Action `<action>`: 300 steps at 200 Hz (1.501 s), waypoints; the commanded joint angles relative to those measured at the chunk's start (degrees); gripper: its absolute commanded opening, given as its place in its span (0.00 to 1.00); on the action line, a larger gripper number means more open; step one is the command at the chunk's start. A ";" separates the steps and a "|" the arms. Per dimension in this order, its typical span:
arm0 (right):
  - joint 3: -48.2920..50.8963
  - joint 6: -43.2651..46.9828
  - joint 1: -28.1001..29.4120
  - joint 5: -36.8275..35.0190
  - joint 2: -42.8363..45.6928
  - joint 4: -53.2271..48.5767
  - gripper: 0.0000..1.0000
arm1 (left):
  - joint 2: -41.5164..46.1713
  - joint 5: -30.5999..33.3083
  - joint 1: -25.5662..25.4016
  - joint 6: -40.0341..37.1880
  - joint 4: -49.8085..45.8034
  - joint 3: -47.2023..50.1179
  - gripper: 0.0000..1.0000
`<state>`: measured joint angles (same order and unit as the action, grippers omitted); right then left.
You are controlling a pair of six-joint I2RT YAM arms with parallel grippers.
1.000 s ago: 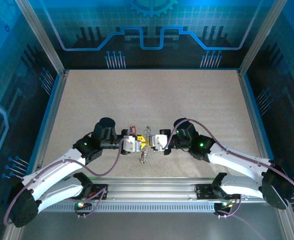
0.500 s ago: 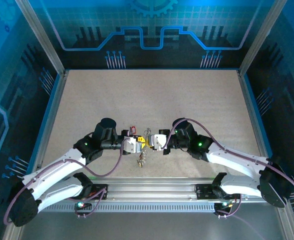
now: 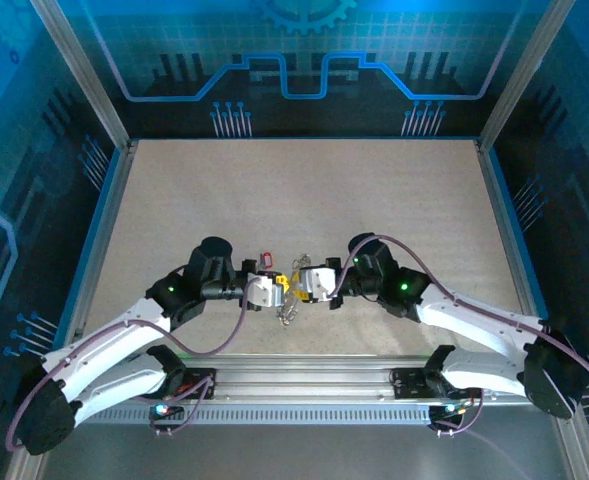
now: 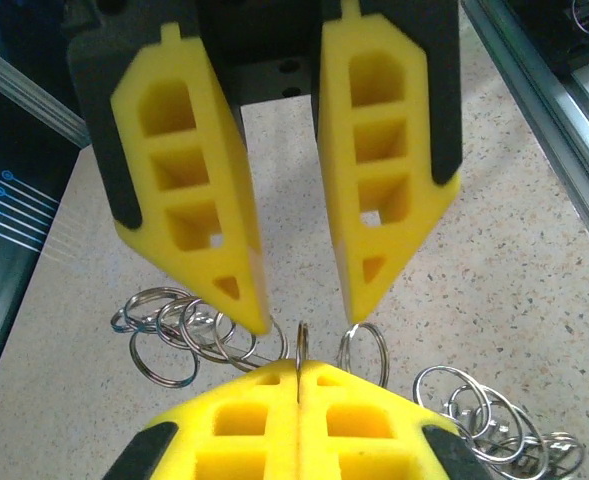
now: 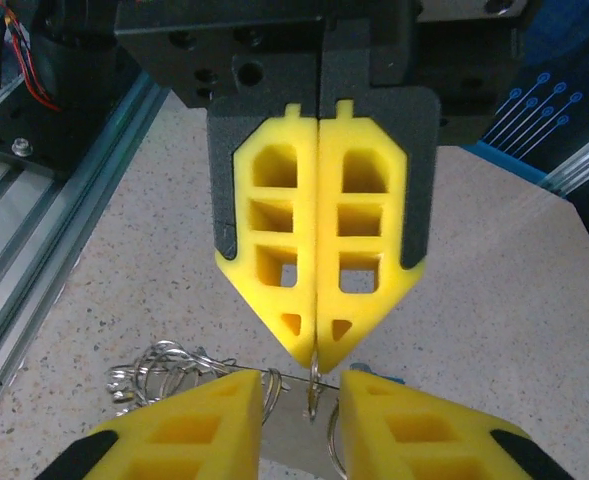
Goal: Put the keys on the keyring
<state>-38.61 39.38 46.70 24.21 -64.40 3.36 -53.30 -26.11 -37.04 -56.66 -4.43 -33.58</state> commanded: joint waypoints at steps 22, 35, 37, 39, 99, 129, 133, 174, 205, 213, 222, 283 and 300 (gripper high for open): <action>0.78 3.46 -1.92 -0.42 4.83 -2.38 0.29 | 2.53 -0.85 -0.34 2.62 3.02 0.23 0.00; 1.32 3.34 -2.19 -1.63 5.16 -1.65 0.28 | 2.70 -1.19 -0.39 2.87 3.34 0.25 0.00; 1.36 3.30 -2.19 -1.77 5.23 -1.50 0.28 | 2.79 -1.28 -0.40 2.92 3.32 0.27 0.00; 1.37 3.28 -2.20 -1.86 5.25 -1.29 0.28 | 2.77 -1.31 -0.36 2.89 3.31 0.27 0.00; 4.39 1.67 -1.79 -7.48 3.95 6.75 0.26 | 2.91 -2.43 -0.39 4.01 4.72 0.41 0.00; 5.67 -0.46 -1.78 -8.17 3.41 9.77 0.42 | 3.04 -2.27 -0.40 4.68 5.71 0.36 0.00; 5.80 -1.14 -1.85 -7.78 3.39 10.07 0.42 | 3.05 -2.12 -0.36 4.81 5.91 0.36 0.00; 5.01 -3.57 -2.99 2.40 2.90 5.58 0.41 | 3.37 -0.64 -0.40 5.22 6.89 0.60 0.00; 4.64 -5.62 -3.19 4.26 1.66 4.55 0.40 | 3.53 -0.82 -0.40 5.18 6.43 0.39 0.00; 4.43 -6.04 -3.27 4.21 1.13 4.64 0.40 | 3.55 -0.81 -0.40 5.15 6.41 0.45 0.00; 4.25 -6.24 -3.30 4.36 0.63 4.69 0.40 | 3.63 -0.86 -0.38 5.19 6.41 0.48 0.00; 3.03 -8.53 -4.40 7.35 -1.60 6.93 0.40 | 3.52 -0.88 -0.36 5.10 6.14 0.54 0.00; 2.93 -8.38 -4.47 8.71 -1.69 6.93 0.35 | 3.43 -0.72 -0.40 5.10 5.89 0.54 0.00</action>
<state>-33.85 32.08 42.92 29.23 -65.89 9.08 -50.92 -26.33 -37.04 -52.42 -0.56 -33.47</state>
